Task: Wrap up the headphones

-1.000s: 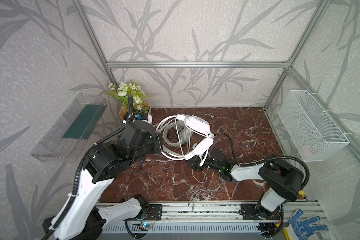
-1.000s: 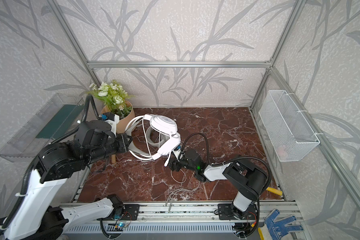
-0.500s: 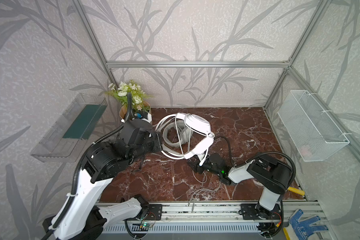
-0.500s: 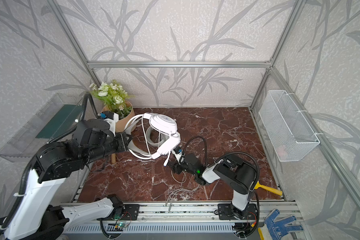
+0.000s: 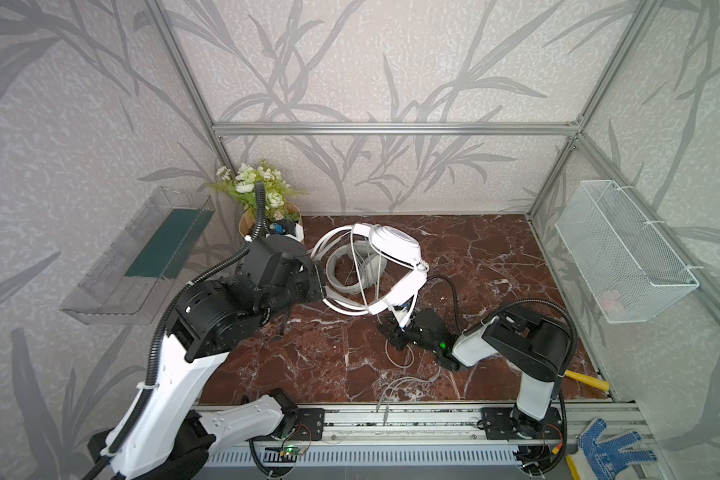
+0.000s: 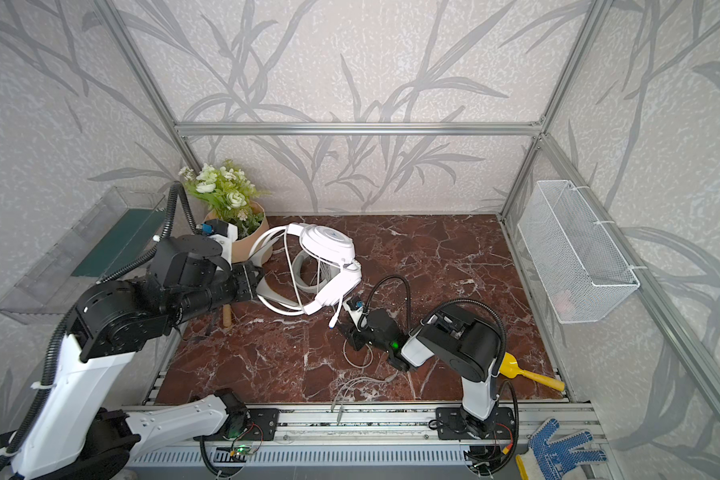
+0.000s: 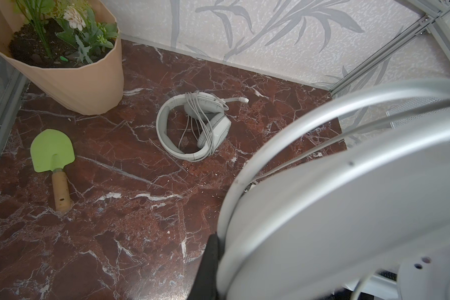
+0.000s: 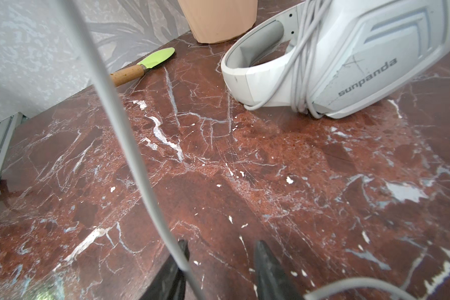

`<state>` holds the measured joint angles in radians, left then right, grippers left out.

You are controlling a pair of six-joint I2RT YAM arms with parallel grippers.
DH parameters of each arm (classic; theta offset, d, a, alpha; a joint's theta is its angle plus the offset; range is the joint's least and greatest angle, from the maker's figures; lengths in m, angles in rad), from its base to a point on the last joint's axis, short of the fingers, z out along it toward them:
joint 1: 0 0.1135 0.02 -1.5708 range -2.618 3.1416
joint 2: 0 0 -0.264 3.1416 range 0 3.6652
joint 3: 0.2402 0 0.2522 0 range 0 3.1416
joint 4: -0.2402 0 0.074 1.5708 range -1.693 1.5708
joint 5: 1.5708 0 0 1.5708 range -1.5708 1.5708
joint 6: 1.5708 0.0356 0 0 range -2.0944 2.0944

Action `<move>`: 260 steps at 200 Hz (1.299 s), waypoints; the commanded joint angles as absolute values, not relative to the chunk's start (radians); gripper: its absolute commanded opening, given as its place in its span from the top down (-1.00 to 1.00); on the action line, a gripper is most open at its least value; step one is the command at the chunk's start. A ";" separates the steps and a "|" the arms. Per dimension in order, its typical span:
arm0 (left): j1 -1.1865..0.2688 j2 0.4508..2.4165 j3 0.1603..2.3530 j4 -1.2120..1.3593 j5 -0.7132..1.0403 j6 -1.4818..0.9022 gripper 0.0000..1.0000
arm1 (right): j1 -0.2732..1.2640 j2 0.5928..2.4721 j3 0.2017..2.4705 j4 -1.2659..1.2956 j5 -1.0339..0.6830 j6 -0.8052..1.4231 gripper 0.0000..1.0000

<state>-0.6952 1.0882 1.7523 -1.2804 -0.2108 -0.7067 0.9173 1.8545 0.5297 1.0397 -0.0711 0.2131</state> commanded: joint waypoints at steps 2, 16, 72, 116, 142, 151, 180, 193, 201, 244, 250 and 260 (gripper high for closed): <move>-0.686 1.078 1.798 -1.238 -0.230 -0.709 1.00 | 0.955 1.782 0.510 0.974 0.037 0.212 0.24; -0.680 1.078 1.796 -1.236 -0.227 -0.706 1.00 | 0.978 1.756 0.490 0.940 0.093 0.214 0.39; -0.655 1.069 1.787 -1.223 -0.207 -0.697 1.00 | 1.056 1.729 0.435 0.991 0.129 0.210 0.71; -0.638 1.058 1.764 -1.207 -0.184 -0.698 1.00 | 1.068 1.712 0.449 1.011 0.159 0.162 0.27; -0.632 1.055 1.761 -1.205 -0.174 -0.699 1.00 | 1.068 1.712 0.501 0.961 0.168 0.122 0.22; -0.630 1.054 1.761 -1.204 -0.171 -0.699 1.00 | 1.068 1.726 0.512 0.967 0.168 0.115 0.22; -0.625 1.051 1.752 -1.200 -0.162 -0.706 1.00 | 1.063 1.771 0.551 0.972 0.158 0.094 0.27; -0.621 1.051 1.751 -1.201 -0.158 -0.707 1.00 | 1.062 1.785 0.566 0.969 0.150 0.088 0.34; -0.621 1.052 1.753 -1.200 -0.156 -0.707 1.00 | 1.059 1.791 0.573 0.969 0.150 0.086 0.37; -0.611 1.053 1.761 -1.201 -0.158 -0.707 1.00 | 1.052 1.794 0.571 0.973 0.130 0.080 0.70; -0.610 1.054 1.761 -1.201 -0.158 -0.706 1.00 | 1.052 1.790 0.567 0.972 0.125 0.082 0.74; -0.607 1.054 1.760 -1.201 -0.160 -0.707 1.00 | 1.053 1.782 0.558 0.973 0.119 0.088 0.81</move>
<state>-0.6163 1.0710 1.7500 -1.2705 -0.1627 -0.6838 1.0565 1.7927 0.5598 0.9585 0.1379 0.0921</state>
